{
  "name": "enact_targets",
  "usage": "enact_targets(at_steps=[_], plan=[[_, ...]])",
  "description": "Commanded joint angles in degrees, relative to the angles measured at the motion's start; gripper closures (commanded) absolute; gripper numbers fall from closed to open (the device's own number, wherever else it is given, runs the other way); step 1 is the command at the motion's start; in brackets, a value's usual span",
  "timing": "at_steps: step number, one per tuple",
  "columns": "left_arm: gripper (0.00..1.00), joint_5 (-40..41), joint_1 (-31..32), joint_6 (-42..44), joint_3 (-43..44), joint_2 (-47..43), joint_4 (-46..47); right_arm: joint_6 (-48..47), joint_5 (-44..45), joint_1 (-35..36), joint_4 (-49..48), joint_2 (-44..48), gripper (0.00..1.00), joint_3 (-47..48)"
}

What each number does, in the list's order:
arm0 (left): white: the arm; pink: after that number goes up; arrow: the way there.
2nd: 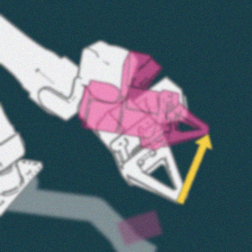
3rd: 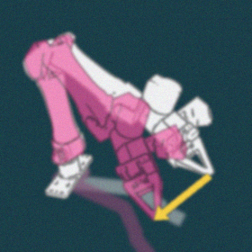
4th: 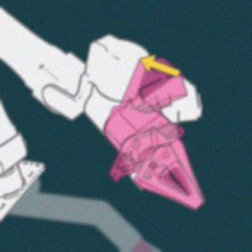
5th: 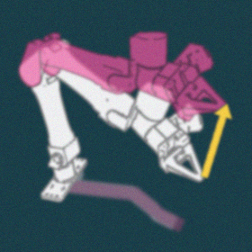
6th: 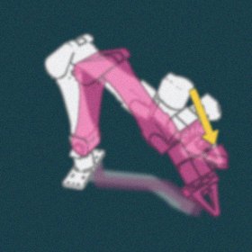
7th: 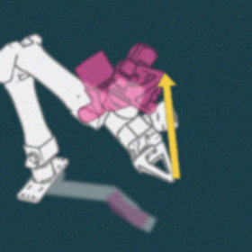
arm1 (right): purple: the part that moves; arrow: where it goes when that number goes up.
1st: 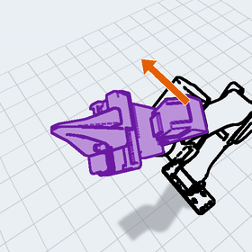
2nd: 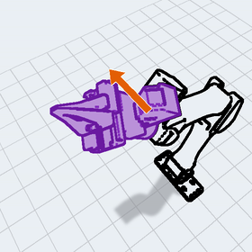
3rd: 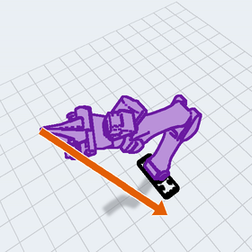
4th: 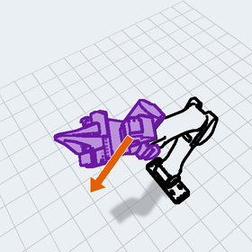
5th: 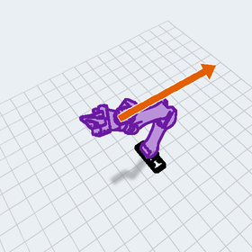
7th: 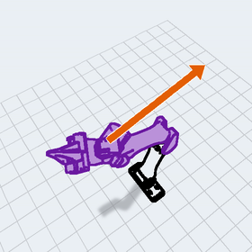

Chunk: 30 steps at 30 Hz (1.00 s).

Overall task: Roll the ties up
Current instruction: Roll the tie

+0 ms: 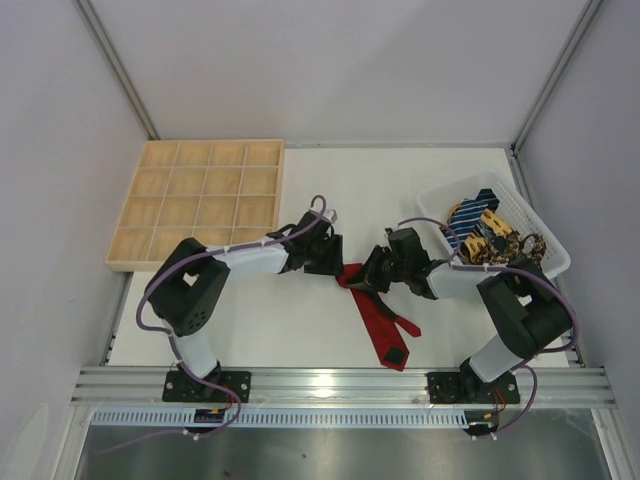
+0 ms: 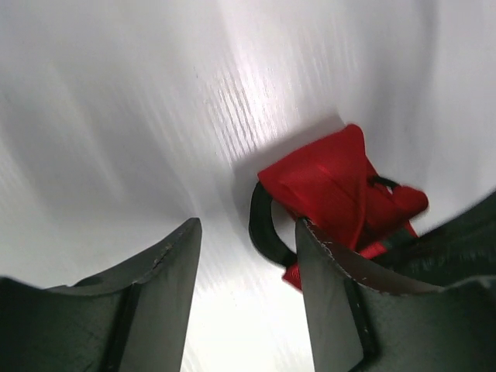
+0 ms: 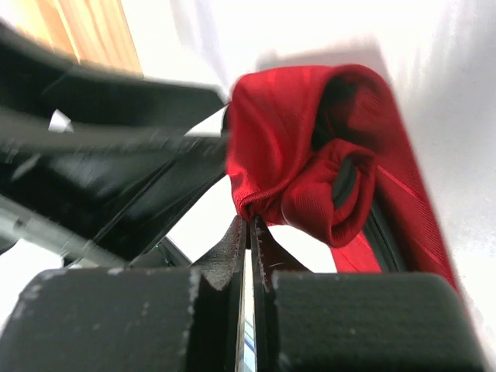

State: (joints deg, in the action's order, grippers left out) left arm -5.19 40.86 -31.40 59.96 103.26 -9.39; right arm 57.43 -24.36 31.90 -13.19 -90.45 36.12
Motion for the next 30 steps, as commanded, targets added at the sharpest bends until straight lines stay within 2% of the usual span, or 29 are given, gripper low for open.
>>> enact_targets(at_steps=[1,5,8,12,16,20,25,30], plan=[[0.42,-3.68,-0.17,-0.15,-3.44,-7.88,-1.42,0.24,1.68,0.18,-0.62,0.89,1.0,-0.87],[0.41,-4.65,-0.08,-5.42,-12.48,-15.45,0.94,-4.95,2.04,-0.08,2.46,2.82,0.98,-1.49],[0.4,-5.88,0.01,-8.94,-16.53,-19.84,3.84,-7.86,-1.73,-1.84,1.06,3.62,0.98,-2.81],[0.39,-7.55,0.01,-13.68,-19.62,-24.07,7.88,-8.73,-13.48,-5.53,-1.4,1.6,0.98,-1.76],[0.36,-5.81,1.23,-12.21,-20.24,-26.79,10.45,-13.39,-18.79,-5.71,7.37,-0.33,1.0,4.39],[0.35,-5.44,2.29,-11.04,-19.97,-26.8,9.12,-7.8,-22.57,-5.88,4.5,0.54,1.0,4.58],[0.34,-6.94,2.38,-17.63,-25.33,-28.99,17.03,-2.77,-20.55,-6.15,3.53,3.0,0.99,3.87],[0.37,-1.76,2.38,-21.07,-25.33,-30.66,13.17,1.45,-22.57,-7.03,2.47,1.51,1.0,3.61]])
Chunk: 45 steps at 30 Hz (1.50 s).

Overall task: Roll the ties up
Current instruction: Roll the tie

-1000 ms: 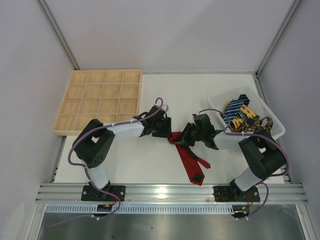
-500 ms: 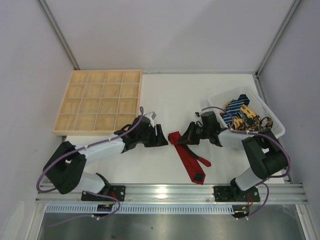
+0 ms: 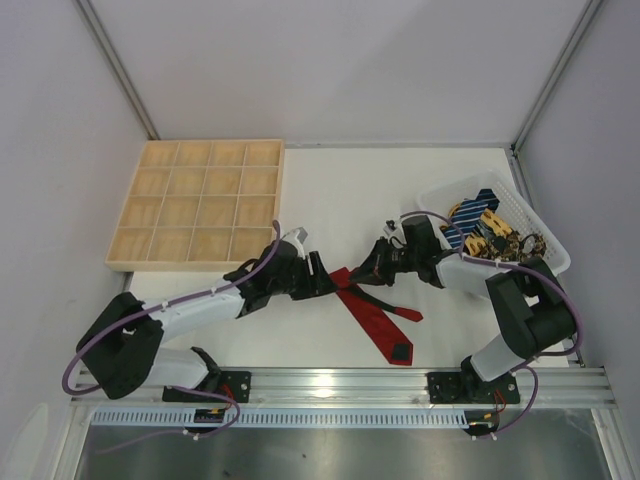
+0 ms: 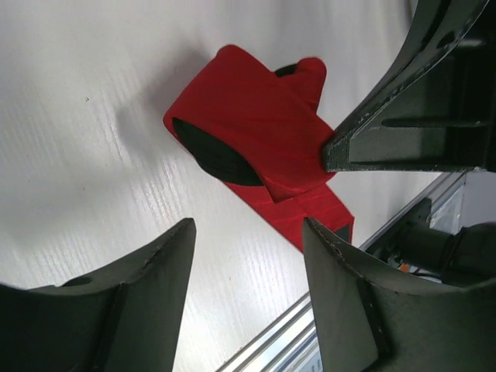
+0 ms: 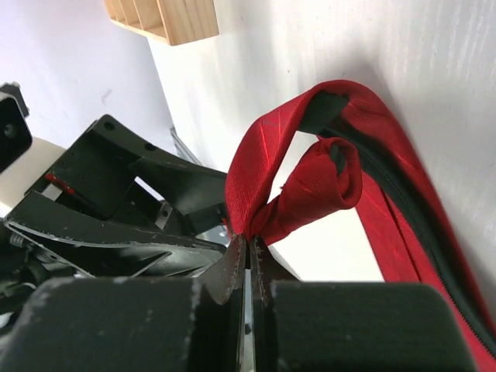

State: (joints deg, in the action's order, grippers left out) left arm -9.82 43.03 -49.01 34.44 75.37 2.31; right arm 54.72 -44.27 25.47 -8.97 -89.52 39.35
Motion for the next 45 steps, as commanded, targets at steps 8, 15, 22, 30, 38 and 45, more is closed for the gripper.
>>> enact_targets(at_steps=[8,15,22,30,38,45], plan=[[0.37,8.94,0.92,-2.34,0.55,-5.06,3.48,9.18,-5.48,-0.95,-5.53,-1.1,0.98,-0.95],[0.38,8.24,2.49,13.04,-1.65,-10.84,9.99,-4.86,-1.79,-0.95,11.84,-1.98,0.93,7.49],[0.26,23.61,6.72,23.26,1.33,-16.92,-1.77,-0.05,-5.12,-1.13,9.59,-2.07,0.45,10.83],[0.14,26.55,6.37,27.73,8.79,-14.83,-12.22,-16.73,5.32,-1.48,29.6,-0.13,0.41,23.83],[0.16,14.75,0.31,23.19,12.5,-9.29,-14.97,-35.54,18.69,-1.74,35.43,0.48,0.33,21.3],[0.21,10.35,-2.33,17.73,10.83,0.55,-9.87,-39.16,22.03,0.8,37.18,0.13,0.32,23.83]])
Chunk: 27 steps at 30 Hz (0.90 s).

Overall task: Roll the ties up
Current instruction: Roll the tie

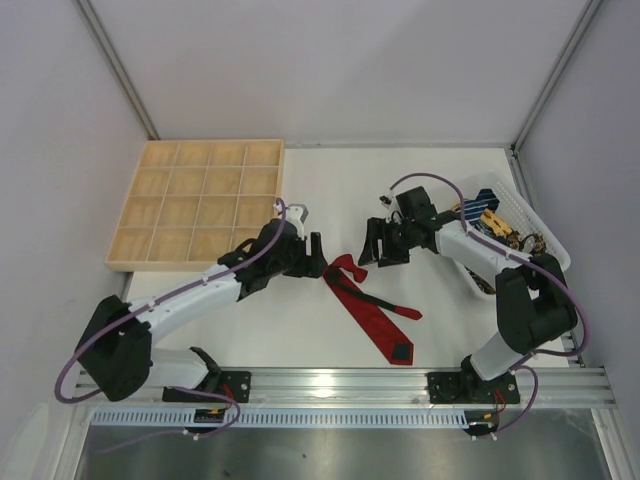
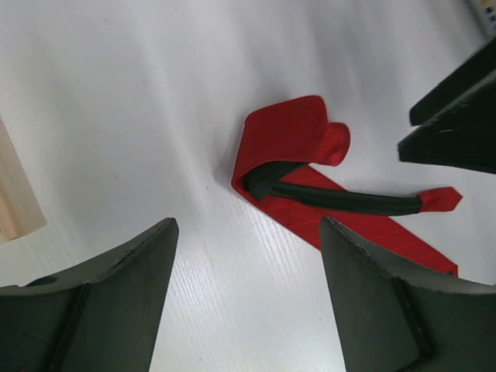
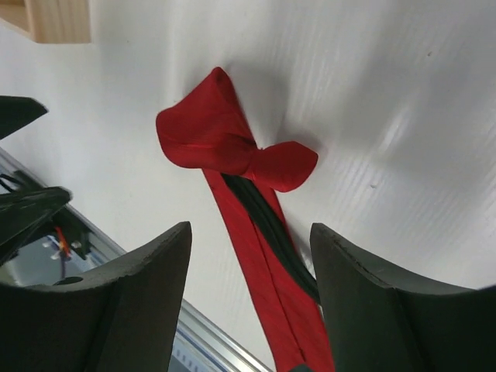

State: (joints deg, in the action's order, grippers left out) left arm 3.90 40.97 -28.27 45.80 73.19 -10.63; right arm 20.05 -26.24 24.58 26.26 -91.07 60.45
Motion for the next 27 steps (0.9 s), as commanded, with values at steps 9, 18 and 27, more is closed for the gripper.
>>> enact_targets(at_steps=[9,18,27], plan=[[0.22,2.42,-0.54,-4.86,-0.54,6.62,3.34,-5.11,27.18,16.43,-3.66,3.7,0.36,1.17],[0.24,2.43,-3.87,-9.34,-1.77,5.82,4.65,-7.58,44.17,24.73,-9.83,1.69,0.35,-0.42],[0.34,-0.47,-6.25,-7.86,5.08,13.2,5.27,7.0,42.77,26.74,1.07,8.69,0.4,-2.86]])
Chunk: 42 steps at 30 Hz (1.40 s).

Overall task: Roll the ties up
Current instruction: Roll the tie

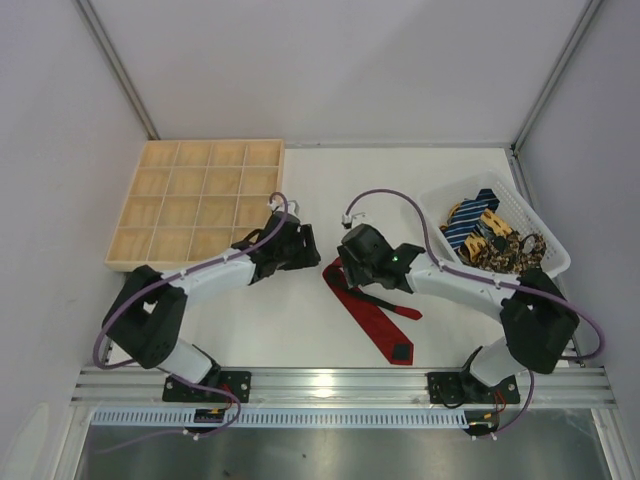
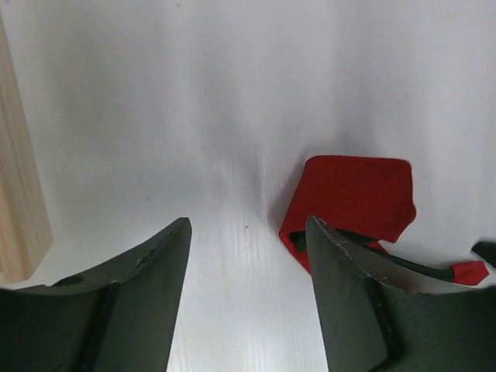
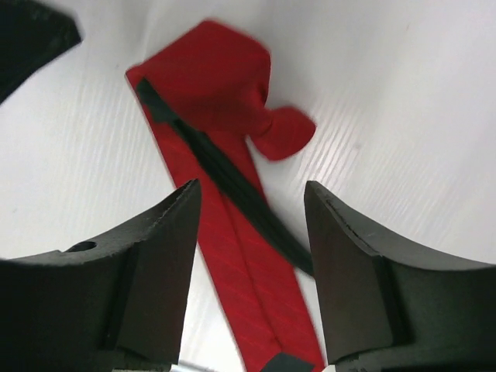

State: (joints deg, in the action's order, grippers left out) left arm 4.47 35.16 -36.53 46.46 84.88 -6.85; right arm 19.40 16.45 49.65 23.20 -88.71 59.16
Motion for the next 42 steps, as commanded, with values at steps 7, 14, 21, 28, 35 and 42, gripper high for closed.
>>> enact_targets(at_steps=[7,14,21,28,35,42], plan=[[0.35,-5.68,-0.88,3.66,12.51,10.38,1.14,21.2,-7.39,3.0,7.39,18.73,0.64,-16.78],[0.39,-15.01,-0.7,5.07,18.67,19.44,2.81,26.74,-11.09,3.35,4.22,24.9,0.94,-28.55],[0.44,-18.97,0.09,4.89,16.05,20.06,5.35,27.8,-9.25,3.61,3.25,24.29,0.97,-31.12],[0.48,-19.85,0.61,3.49,10.33,18.31,6.59,24.47,-1.07,1.95,4.49,18.23,0.97,-27.26],[0.5,-16.16,1.05,-0.81,-1.09,9.0,9.31,14.82,2.26,-5.08,1.15,12.25,0.97,-22.26],[0.49,-10.9,3.07,-6.35,-11.37,-4.71,8.62,1.54,3.24,-10.71,-2.02,6.45,0.96,-12.85]])
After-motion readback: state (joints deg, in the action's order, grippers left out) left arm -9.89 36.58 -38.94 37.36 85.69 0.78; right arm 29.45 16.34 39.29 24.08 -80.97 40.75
